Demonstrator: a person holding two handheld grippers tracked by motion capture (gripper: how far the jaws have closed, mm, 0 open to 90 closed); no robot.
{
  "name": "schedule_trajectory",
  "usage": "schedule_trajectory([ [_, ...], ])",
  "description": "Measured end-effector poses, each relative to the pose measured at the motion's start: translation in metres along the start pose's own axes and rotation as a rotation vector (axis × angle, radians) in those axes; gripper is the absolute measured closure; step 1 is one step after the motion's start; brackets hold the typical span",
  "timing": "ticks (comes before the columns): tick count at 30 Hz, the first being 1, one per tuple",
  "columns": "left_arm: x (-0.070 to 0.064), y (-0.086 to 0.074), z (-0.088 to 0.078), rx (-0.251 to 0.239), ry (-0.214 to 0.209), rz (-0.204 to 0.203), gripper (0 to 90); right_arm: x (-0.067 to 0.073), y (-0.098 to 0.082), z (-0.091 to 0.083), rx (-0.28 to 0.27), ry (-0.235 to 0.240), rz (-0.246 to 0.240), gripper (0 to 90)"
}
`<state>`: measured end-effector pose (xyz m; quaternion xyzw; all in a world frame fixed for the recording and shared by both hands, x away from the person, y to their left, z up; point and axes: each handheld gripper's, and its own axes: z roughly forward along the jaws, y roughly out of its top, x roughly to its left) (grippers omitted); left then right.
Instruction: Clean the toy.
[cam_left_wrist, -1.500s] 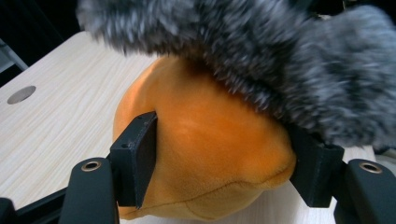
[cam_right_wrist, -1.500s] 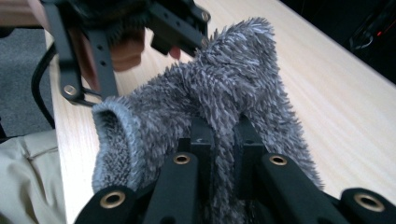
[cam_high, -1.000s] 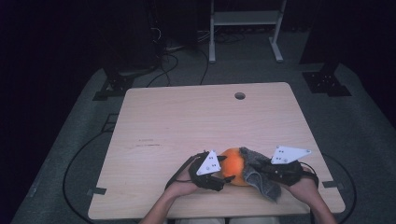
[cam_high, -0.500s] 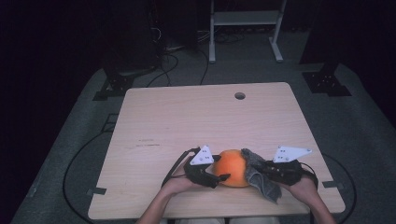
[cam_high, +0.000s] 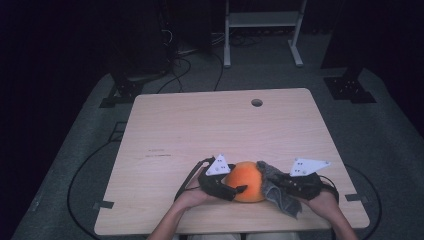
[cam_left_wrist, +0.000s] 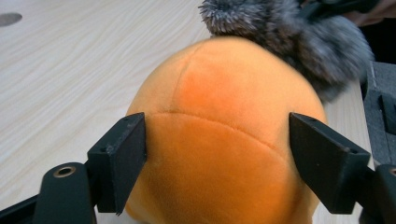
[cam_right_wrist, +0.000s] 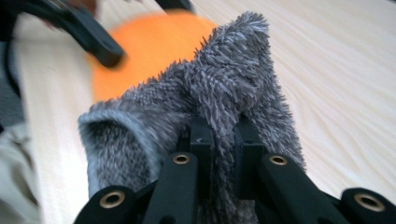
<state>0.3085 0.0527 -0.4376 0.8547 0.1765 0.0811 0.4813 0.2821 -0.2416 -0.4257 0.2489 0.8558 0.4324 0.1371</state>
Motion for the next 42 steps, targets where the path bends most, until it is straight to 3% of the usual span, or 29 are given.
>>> schedule_trajectory([
  [3, 0.001, -0.002, -0.002, 0.023, -0.002, 0.01, 23.0, -0.003, -0.004, -0.002, 0.012, -0.016, 0.018, 80.8],
  [5, 0.003, -0.004, -0.004, 0.034, -0.008, 0.012, 23.0, 0.002, 0.001, -0.005, -0.02, -0.003, 0.013, 80.8],
  [6, 0.005, -0.005, -0.005, 0.038, -0.015, 0.009, 23.0, 0.007, 0.007, -0.005, -0.047, 0.027, -0.005, 80.8],
  [9, 0.005, -0.004, -0.007, 0.034, -0.029, 0.01, 20.9, 0.01, 0.008, -0.001, -0.037, 0.031, -0.018, 80.8],
  [10, 0.004, 0.002, -0.009, -0.009, -0.04, 0.01, 14.8, 0.011, 0.006, 0.002, -0.028, 0.029, -0.029, 80.8],
  [11, 0.004, 0.002, -0.009, -0.009, -0.04, 0.01, 12.1, 0.011, 0.006, 0.002, -0.029, 0.027, -0.03, 80.8],
  [12, 0.005, 0.007, -0.008, -0.055, -0.02, 0.003, 10.6, 0.011, 0.006, 0.001, -0.029, 0.031, -0.029, 80.8],
  [15, 0.003, 0.01, -0.001, -0.046, -0.005, 0.011, 9.1, 0.013, 0.007, 0.001, -0.032, 0.037, -0.042, 80.8],
  [16, 0.002, 0.007, 0.007, -0.005, -0.012, 0.013, 10.5, 0.013, 0.008, 0.002, -0.024, 0.034, -0.047, 80.8],
  [19, -0.001, 0.004, 0.008, -0.015, -0.01, 0.027, 30.1, 0.01, 0.005, 0.002, -0.009, 0.03, -0.038, 80.8],
  [21, -0.006, 0.008, 0.006, -0.034, 0.013, 0.04, 40.4, 0.008, 0.007, -0.002, -0.02, 0.002, -0.035, 80.9],
  [22, -0.009, 0.013, 0.003, -0.096, 0.028, 0.052, 42.3, 0.008, 0.01, -0.005, -0.032, -0.015, -0.04, 80.9],
  [23, -0.009, 0.013, 0.003, -0.096, 0.028, 0.052, 43.3, 0.008, 0.01, -0.005, -0.032, -0.015, -0.04, 80.9],
  [24, -0.012, 0.016, 0.003, -0.125, 0.069, 0.071, 43.3, 0.008, 0.015, -0.01, -0.087, -0.022, -0.022, 80.9],
  [25, -0.016, 0.017, 0.005, -0.138, 0.115, 0.105, 43.3, 0.008, 0.015, -0.01, -0.087, -0.022, -0.022, 80.9],
  [26, -0.02, 0.016, 0.012, -0.1, 0.145, 0.156, 41.2, 0.007, 0.019, -0.007, -0.117, -0.027, -0.003, 80.9],
  [27, -0.02, 0.016, 0.012, -0.1, 0.145, 0.156, 38.9, 0.007, 0.019, -0.007, -0.117, -0.027, -0.003, 80.9],
  [28, -0.014, 0.012, 0.012, -0.071, 0.114, 0.129, 36.3, 0.009, 0.018, 0.005, -0.084, -0.043, -0.008, 80.8],
  [30, -0.005, 0.012, 0.006, -0.07, 0.073, 0.061, 25.3, 0.01, 0.015, 0.014, -0.09, -0.025, 0.013, 80.9],
  [31, -0.005, 0.012, 0.006, -0.07, 0.073, 0.061, 20.4, 0.01, 0.015, 0.014, -0.09, -0.025, 0.013, 80.9],
  [33, -0.001, 0.013, 0.002, -0.092, 0.095, 0.032, 19.6, 0.015, 0.018, 0.016, -0.092, -0.023, -0.01, 80.8],
  [34, -0.001, 0.01, 0.003, -0.056, 0.112, 0.054, 25.8, 0.015, 0.018, 0.017, -0.103, -0.034, 0.007, 80.8],
  [36, -0.001, 0.007, 0.004, -0.038, 0.119, 0.064, 31.7, 0.011, 0.015, 0.017, -0.103, -0.042, 0.026, 80.8],
  [37, 0.0, 0.005, 0.004, -0.026, 0.118, 0.071, 31.7, 0.006, 0.01, 0.017, -0.095, -0.047, 0.05, 80.8],
  [38, 0.003, 0.0, 0.001, -0.026, 0.109, 0.056, 32.9, -0.004, -0.001, 0.018, -0.054, -0.09, 0.086, 80.9],
  [40, 0.004, -0.003, -0.001, -0.021, 0.101, 0.053, 33.9, -0.012, -0.011, 0.018, -0.024, -0.088, 0.139, 80.9],
  [42, 0.005, -0.007, -0.004, -0.013, 0.1, 0.052, 34.0, -0.01, -0.009, 0.014, -0.064, -0.068, 0.15, 80.8],
])
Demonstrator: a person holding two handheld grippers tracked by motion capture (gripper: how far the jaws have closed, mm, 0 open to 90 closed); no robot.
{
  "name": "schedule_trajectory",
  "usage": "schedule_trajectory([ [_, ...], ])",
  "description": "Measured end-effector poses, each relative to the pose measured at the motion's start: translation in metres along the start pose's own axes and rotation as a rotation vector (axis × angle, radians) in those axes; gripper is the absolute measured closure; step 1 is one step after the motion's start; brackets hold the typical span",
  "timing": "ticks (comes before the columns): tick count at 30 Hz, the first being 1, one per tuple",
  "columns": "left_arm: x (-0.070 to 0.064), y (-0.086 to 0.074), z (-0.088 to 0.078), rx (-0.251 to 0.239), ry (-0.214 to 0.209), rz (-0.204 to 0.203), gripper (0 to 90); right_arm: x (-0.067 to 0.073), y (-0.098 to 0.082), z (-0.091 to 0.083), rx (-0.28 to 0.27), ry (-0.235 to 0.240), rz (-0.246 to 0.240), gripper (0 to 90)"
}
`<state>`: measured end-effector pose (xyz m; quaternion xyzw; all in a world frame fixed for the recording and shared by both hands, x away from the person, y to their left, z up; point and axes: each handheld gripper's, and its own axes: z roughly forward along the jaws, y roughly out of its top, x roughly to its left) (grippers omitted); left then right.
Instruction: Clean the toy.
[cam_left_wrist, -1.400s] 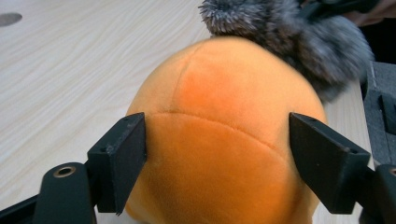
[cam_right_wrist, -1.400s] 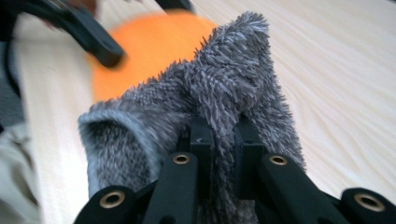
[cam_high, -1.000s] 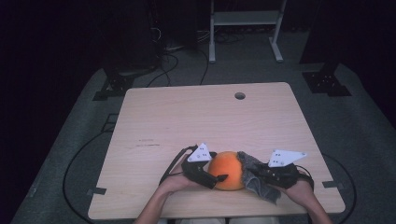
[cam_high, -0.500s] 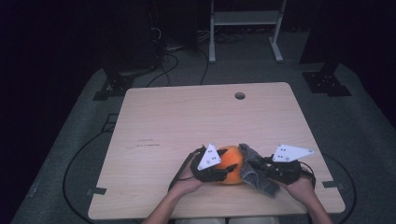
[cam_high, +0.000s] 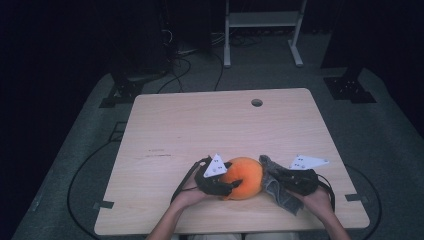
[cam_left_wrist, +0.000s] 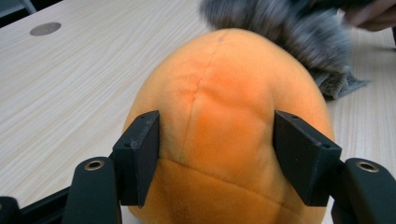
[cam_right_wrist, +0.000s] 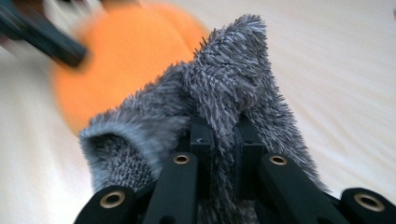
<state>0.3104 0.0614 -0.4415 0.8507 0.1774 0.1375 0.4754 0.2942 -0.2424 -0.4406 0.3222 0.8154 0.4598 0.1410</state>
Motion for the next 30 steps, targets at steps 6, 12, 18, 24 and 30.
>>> schedule_trajectory([
  [6, 0.0, 0.0, 0.0, 0.002, -0.007, 0.007, 34.0, 0.006, 0.005, 0.009, -0.022, 0.05, -0.002, 80.8],
  [12, 0.0, -0.001, 0.0, 0.011, -0.012, 0.015, 34.0, 0.001, -0.001, 0.006, 0.033, 0.002, 0.0, 80.8],
  [18, 0.002, -0.004, -0.002, 0.003, -0.018, 0.003, 33.9, -0.004, -0.005, 0.013, 0.074, 0.007, 0.02, 80.8],
  [24, 0.001, -0.004, 0.0, 0.001, -0.016, 0.002, 33.5, -0.001, 0.003, -0.003, -0.029, 0.04, 0.028, 80.8],
  [30, -0.001, -0.002, 0.0, 0.004, -0.017, 0.015, 33.3, -0.004, -0.005, 0.011, 0.043, 0.029, 0.03, 80.8],
])
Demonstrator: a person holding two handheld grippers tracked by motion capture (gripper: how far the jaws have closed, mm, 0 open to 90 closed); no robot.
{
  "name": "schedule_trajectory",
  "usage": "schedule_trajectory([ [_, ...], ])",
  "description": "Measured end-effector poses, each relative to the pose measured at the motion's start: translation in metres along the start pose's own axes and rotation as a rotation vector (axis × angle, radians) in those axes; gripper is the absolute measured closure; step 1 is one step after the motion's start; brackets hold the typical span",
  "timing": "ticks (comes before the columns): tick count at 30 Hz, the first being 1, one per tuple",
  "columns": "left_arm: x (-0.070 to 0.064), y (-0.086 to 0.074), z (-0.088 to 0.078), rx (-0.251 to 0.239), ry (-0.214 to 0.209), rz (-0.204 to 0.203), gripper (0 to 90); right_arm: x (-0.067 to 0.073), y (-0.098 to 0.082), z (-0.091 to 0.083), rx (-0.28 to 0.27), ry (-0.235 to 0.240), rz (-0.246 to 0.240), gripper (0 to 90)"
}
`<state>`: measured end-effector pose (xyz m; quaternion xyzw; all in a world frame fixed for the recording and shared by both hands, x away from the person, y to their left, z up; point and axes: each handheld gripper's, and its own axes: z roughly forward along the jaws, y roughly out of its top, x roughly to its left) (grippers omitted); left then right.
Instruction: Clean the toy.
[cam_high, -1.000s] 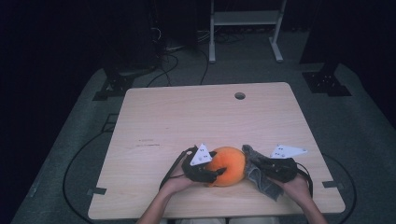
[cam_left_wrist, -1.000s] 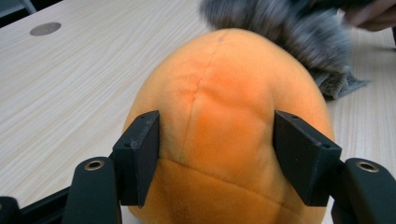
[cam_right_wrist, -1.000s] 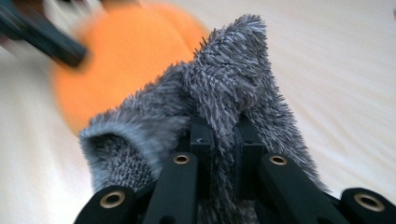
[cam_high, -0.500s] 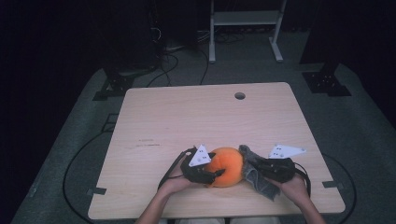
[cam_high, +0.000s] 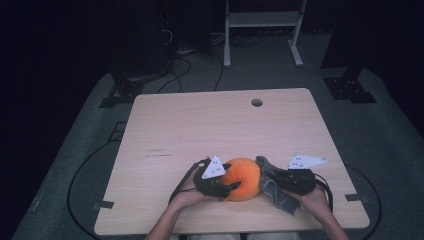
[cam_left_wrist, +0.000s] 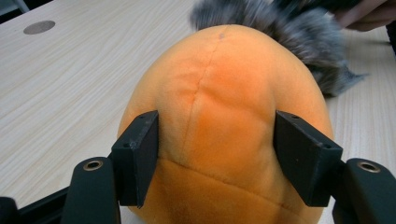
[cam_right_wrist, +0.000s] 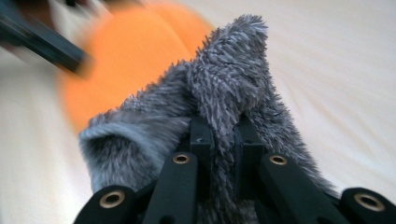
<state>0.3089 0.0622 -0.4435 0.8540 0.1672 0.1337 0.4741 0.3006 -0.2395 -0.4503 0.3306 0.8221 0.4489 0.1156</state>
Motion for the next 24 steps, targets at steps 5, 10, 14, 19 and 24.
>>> schedule_trajectory([
  [5, -0.002, 0.002, 0.002, -0.002, -0.002, 0.01, 33.3, 0.001, 0.005, -0.01, -0.067, 0.019, 0.011, 80.8],
  [10, -0.008, 0.006, 0.005, 0.008, -0.004, 0.05, 33.6, 0.018, 0.019, -0.008, -0.132, 0.077, -0.056, 80.7],
  [14, -0.01, 0.008, 0.005, 0.004, -0.01, 0.05, 33.5, 0.006, 0.008, -0.007, -0.068, 0.009, 0.0, 80.8],
  [19, -0.012, 0.01, 0.005, -0.001, -0.026, 0.063, 32.1, 0.025, 0.023, -0.01, -0.133, 0.06, -0.077, 80.7],
  [24, -0.002, 0.016, -0.004, -0.05, -0.045, -0.027, 14.6, 0.019, 0.013, -0.006, -0.102, 0.056, -0.068, 80.8],
])
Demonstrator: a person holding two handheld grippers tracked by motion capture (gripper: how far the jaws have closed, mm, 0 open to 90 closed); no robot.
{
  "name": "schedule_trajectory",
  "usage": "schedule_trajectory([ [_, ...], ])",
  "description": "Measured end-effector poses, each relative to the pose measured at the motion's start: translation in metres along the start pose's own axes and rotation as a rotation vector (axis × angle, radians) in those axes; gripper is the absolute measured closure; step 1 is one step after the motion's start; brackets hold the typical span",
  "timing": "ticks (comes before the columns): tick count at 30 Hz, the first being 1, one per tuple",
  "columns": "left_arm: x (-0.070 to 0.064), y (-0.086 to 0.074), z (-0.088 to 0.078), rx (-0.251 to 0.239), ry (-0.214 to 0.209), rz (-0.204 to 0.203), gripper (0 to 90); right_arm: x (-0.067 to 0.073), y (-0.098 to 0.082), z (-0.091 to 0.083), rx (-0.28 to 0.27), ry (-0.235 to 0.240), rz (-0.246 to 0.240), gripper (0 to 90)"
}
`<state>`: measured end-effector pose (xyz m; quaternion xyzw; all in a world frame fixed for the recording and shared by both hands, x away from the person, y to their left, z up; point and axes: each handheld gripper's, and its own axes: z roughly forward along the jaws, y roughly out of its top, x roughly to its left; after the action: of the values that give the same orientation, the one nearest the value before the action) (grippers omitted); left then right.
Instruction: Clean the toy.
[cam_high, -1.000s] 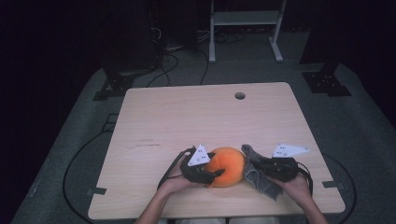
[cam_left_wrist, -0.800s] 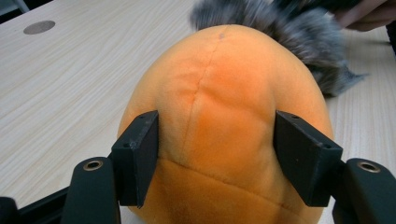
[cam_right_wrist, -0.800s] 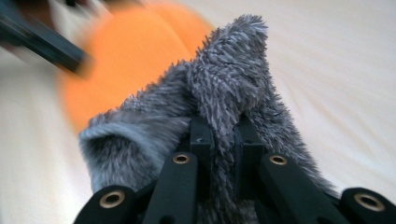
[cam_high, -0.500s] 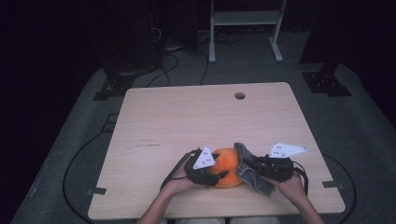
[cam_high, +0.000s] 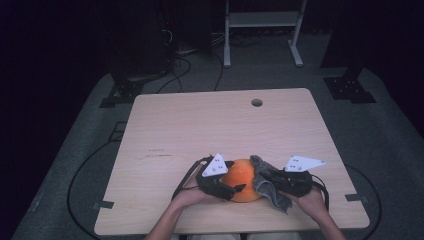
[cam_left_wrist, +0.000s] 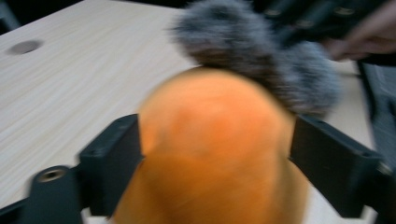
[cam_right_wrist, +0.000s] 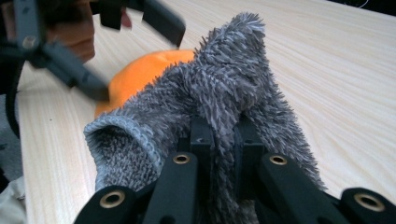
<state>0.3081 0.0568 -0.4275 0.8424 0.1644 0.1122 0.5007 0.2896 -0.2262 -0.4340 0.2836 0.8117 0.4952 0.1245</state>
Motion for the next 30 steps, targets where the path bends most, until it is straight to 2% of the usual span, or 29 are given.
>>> schedule_trajectory([
  [1, 0.002, -0.001, 0.001, 0.016, 0.02, -0.017, 14.6, 0.0, 0.0, 0.0, 0.0, 0.0, 0.0, 80.8],
  [2, 0.004, -0.006, 0.006, 0.051, -0.005, -0.038, 14.6, -0.003, -0.003, -0.002, 0.004, 0.01, 0.003, 80.8],
  [4, 0.001, -0.01, 0.007, 0.048, 0.004, -0.001, 22.7, -0.006, -0.005, -0.004, 0.019, 0.007, 0.003, 80.8],
  [5, 0.001, -0.01, 0.007, 0.048, 0.004, -0.001, 24.7, -0.006, -0.005, -0.004, 0.019, 0.007, 0.003, 80.8],
  [6, 0.0, -0.009, 0.007, 0.049, 0.004, 0.001, 24.7, -0.007, -0.006, -0.004, 0.037, -0.008, 0.0, 80.8],
  [8, -0.002, -0.008, 0.006, 0.05, 0.011, 0.03, 28.7, -0.011, -0.009, -0.011, 0.086, -0.066, -0.021, 80.8],
  [9, -0.003, -0.007, 0.006, 0.053, 0.014, 0.042, 28.7, -0.011, -0.009, -0.011, 0.086, -0.066, -0.021, 80.8],
  [11, -0.006, -0.003, 0.007, 0.052, 0.024, 0.063, 30.6, -0.006, -0.004, -0.017, 0.042, -0.051, -0.024, 80.8],
  [12, -0.007, -0.002, 0.007, 0.049, 0.025, 0.071, 31.2, -0.001, 0.001, -0.018, 0.007, -0.028, -0.043, 80.8],
  [13, -0.012, 0.002, 0.009, 0.05, 0.033, 0.095, 31.4, 0.009, 0.011, -0.016, -0.036, 0.016, -0.066, 80.8],
  [15, -0.012, 0.002, 0.009, 0.057, 0.032, 0.1, 28.2, 0.014, 0.012, -0.008, 0.001, -0.001, -0.11, 80.8],
  [16, -0.008, 0.002, 0.005, 0.03, 0.0, 0.08, 25.0, 0.012, 0.009, -0.006, 0.002, -0.001, -0.103, 80.8],
  [17, -0.008, 0.002, 0.005, 0.03, 0.0, 0.08, 20.7, 0.012, 0.009, -0.006, 0.002, -0.001, -0.103, 80.8],
  [18, -0.005, 0.002, 0.002, 0.024, -0.033, 0.051, 20.7, 0.01, 0.007, -0.006, -0.004, 0.003, -0.086, 80.8],
  [19, -0.003, 0.001, 0.001, 0.032, -0.044, 0.03, 16.6, 0.008, 0.005, -0.007, -0.002, -0.004, -0.083, 80.8],
  [20, -0.001, -0.001, 0.002, 0.054, -0.025, 0.026, 12.7, 0.007, 0.003, -0.008, 0.001, -0.013, -0.081, 80.8],
  [22, 0.001, -0.006, 0.007, 0.08, -0.035, 0.002, 13.2, 0.004, 0.001, -0.009, -0.003, -0.007, -0.068, 80.7],
  [23, 0.0, -0.008, 0.009, 0.074, -0.026, 0.02, 16.8, 0.002, 0.0, -0.009, 0.003, -0.006, -0.065, 80.7],
  [24, -0.001, -0.008, 0.009, 0.064, -0.015, 0.03, 27.1, 0.0, -0.002, -0.009, 0.025, -0.036, -0.066, 80.7],
  [25, -0.002, -0.004, 0.005, 0.041, 0.007, 0.032, 31.6, -0.001, -0.002, -0.011, 0.043, -0.06, -0.07, 80.7],
  [27, -0.003, 0.0, 0.002, 0.018, 0.019, 0.02, 37.3, -0.003, -0.002, -0.017, 0.059, -0.101, -0.066, 80.8],
  [29, -0.005, 0.003, 0.0, 0.003, 0.018, 0.035, 39.8, -0.003, -0.001, -0.021, 0.044, -0.102, -0.064, 80.8],
  [30, -0.007, 0.006, 0.0, 0.0, 0.021, 0.048, 40.4, 0.006, 0.008, -0.03, -0.041, -0.066, -0.068, 80.8],
])
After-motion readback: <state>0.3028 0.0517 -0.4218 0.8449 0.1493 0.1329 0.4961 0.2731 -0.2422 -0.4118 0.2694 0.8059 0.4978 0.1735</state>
